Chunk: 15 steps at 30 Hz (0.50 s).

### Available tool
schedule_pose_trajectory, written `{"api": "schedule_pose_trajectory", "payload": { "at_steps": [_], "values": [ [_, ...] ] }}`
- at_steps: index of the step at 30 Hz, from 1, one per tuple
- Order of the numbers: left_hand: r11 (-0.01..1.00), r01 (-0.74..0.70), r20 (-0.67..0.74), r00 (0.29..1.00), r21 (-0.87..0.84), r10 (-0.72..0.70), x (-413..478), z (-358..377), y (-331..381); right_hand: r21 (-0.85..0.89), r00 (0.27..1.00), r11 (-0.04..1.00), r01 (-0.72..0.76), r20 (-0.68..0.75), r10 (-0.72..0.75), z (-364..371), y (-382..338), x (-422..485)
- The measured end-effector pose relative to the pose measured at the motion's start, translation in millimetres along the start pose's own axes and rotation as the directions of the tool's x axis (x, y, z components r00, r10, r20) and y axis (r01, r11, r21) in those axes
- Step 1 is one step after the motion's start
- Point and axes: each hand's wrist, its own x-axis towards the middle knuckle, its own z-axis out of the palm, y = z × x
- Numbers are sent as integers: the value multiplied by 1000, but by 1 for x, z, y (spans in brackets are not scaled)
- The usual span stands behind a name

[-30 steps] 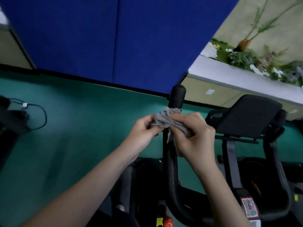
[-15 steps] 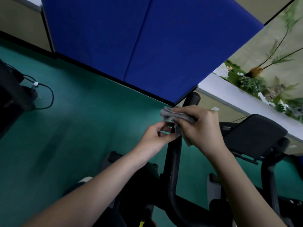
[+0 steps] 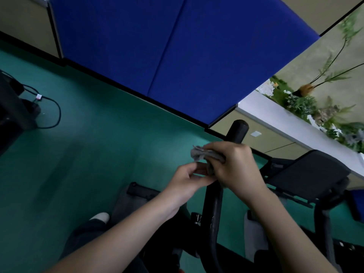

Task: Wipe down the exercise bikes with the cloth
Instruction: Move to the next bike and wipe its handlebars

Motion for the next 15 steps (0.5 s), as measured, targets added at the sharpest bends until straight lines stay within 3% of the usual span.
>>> {"api": "schedule_pose_trajectory", "payload": {
  "at_steps": [3, 6, 9, 12, 15],
  "values": [
    [999, 10, 15, 1000, -33, -9, -1, -1, 0, 108, 998, 994, -22, -54, 28, -1, -4, 0],
    [999, 24, 12, 1000, -25, -24, 1, -3, 0, 66, 988, 996, 60, -145, -50, -7, 0, 4],
    [999, 33, 24, 999, -10, -33, 2, -6, 1, 95, 990, 990, 106, -105, -96, 1, 9, -13],
    [999, 35, 28, 999, 4, -35, 1, -9, 4, 233, 989, 971, 45, -146, -11, 1, 10, -29],
    [997, 11, 47, 999, 73, -15, 3, -11, 10, 283, 921, 959, -26, -365, 133, -5, 9, -30]
  ]
}}
